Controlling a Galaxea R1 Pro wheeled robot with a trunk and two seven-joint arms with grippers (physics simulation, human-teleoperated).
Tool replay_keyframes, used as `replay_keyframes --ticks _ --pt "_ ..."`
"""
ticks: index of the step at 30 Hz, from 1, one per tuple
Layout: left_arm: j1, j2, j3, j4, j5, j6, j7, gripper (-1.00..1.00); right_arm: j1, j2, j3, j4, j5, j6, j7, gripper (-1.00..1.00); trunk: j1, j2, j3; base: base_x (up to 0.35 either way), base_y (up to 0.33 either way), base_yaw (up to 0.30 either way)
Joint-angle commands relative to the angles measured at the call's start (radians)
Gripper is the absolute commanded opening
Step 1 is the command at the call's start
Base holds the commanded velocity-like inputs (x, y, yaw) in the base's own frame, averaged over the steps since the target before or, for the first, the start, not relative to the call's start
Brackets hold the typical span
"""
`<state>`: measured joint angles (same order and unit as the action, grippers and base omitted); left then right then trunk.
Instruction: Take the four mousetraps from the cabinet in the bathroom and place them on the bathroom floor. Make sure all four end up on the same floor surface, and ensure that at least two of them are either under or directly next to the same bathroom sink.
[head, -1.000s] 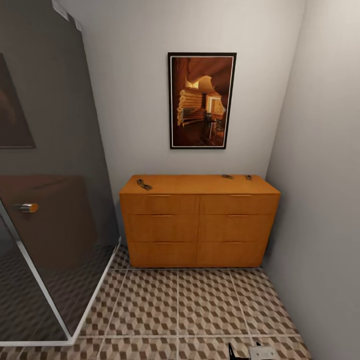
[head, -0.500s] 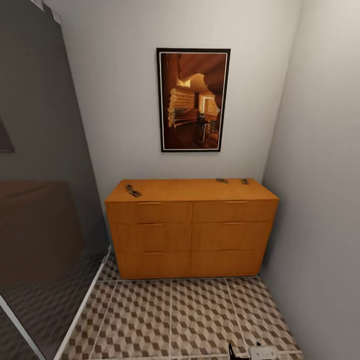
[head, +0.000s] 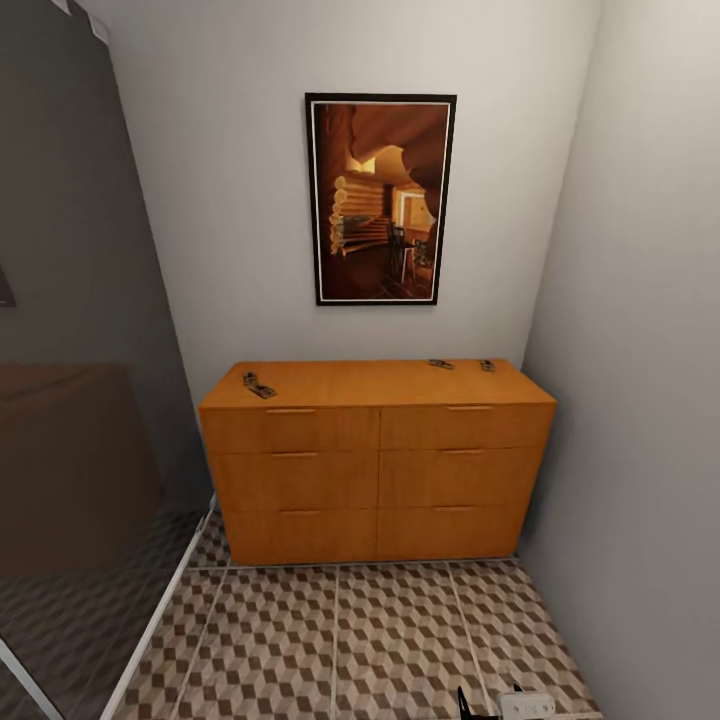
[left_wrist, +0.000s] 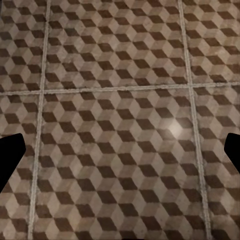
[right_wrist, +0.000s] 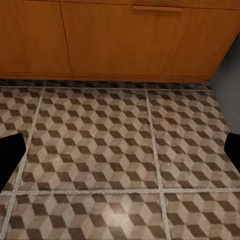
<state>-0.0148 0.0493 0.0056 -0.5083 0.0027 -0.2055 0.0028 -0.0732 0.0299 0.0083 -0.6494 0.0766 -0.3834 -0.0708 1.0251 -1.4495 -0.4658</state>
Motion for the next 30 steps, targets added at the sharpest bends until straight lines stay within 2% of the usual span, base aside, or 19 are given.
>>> replay_keyframes --ticks 1,30 --pt "-0.001 0.000 0.001 0.001 0.000 -0.003 0.000 1.00 -0.001 0.000 0.001 0.001 0.008 -0.002 -0.007 1.00 0.000 -0.001 -0.001 0.002 -0.001 0.000" --pt "-0.001 0.000 0.001 0.001 0.001 -0.003 0.000 1.00 -0.001 0.000 0.001 0.001 0.008 -0.002 -0.007 1.00 0.000 -0.001 -0.001 0.000 0.000 0.000"
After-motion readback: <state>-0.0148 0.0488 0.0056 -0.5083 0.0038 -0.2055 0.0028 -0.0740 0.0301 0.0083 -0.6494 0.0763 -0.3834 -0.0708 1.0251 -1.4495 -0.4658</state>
